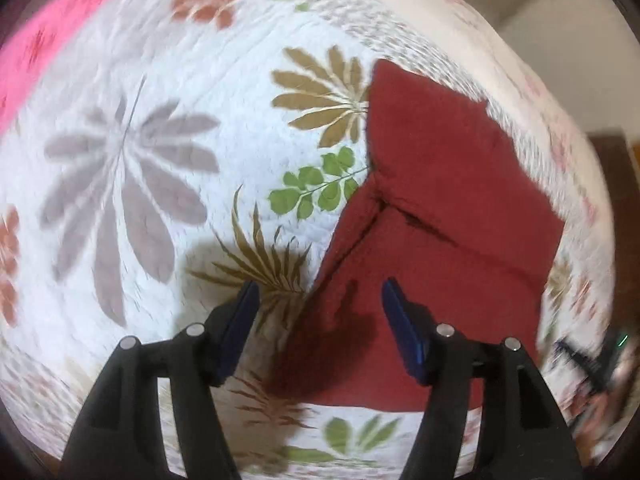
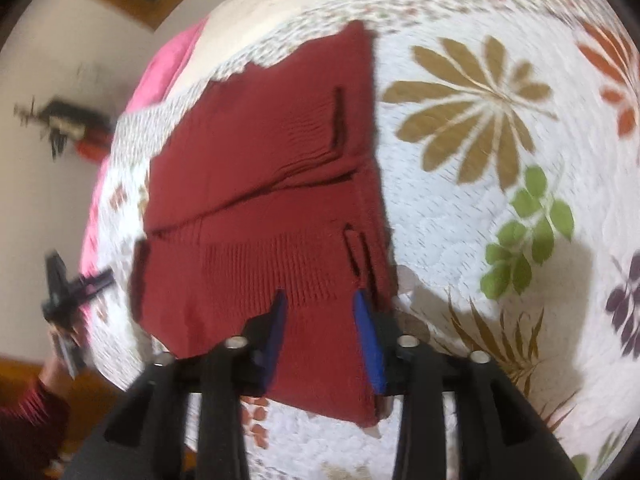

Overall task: Fold small clothes
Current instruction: 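Lay the hem down and open both tools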

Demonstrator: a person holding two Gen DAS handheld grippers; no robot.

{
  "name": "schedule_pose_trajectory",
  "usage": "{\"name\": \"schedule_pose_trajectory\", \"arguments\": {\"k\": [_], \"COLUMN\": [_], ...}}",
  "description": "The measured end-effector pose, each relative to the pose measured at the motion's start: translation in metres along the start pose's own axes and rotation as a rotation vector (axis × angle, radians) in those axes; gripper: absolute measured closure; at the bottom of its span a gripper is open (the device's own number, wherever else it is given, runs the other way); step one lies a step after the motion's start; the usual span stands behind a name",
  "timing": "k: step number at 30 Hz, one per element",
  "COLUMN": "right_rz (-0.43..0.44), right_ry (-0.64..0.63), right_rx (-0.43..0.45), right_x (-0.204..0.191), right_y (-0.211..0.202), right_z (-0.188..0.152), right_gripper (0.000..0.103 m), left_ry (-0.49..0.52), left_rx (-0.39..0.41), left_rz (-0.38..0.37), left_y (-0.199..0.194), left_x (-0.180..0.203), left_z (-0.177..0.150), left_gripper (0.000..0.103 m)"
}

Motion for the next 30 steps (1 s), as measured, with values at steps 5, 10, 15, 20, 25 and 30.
{"name": "schedule_pose_trajectory", "arguments": {"k": [5,10,15,20,25,30], "right_rz": [-0.068,-0.067,-0.079,-0.073,-0.079,-0.085], "right_ry": [-0.102,-0.1,-0.12,-0.121,-0.157,-0.194], "right_rx": [-0.004,-0.017,-0.026,-0.02,-0.019,-0.016], "right_x": [-0.016,-0.018,-0.02,-0.023,-0.027,-0.028], "right_y": [0.019,0.034,0.041,0.044,0.047,0.05], "right_z": [0.001,0.002,0.001,0.004,0.006,0.012], "right_gripper": [0.05,0.049,0.049,0.046,0.037,0.035], "left_ry": [0.192,0.265,0.361,0.394,0.381,0.412], "left_rx": [-0.007,-0.025,-0.038,-0.083,-0.101,-0.042], "left_rz": [0.061,0.06,0.082,0.097,0.102,0.093], "left_y": [0.015,0.037,0.055,0.076,0.086,0.073], "left_x": [0.024,0.032,0.05,0.057,0.056,0.06], "left_z": [0.011,0.023,0.035,0.038,0.041,0.036], "left_gripper": [0.036,0.036,0.036,0.053,0.096,0.097]}}
Point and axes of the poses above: each gripper's, at about its wrist camera, not at the fingertips, and y roughly the way its jaws point, x to its right, z to its top, the point moved 5 cm from there along y, roughly the way its jaws point, and after that the axes turned 14 degrees about y, right-handed, at the moved point
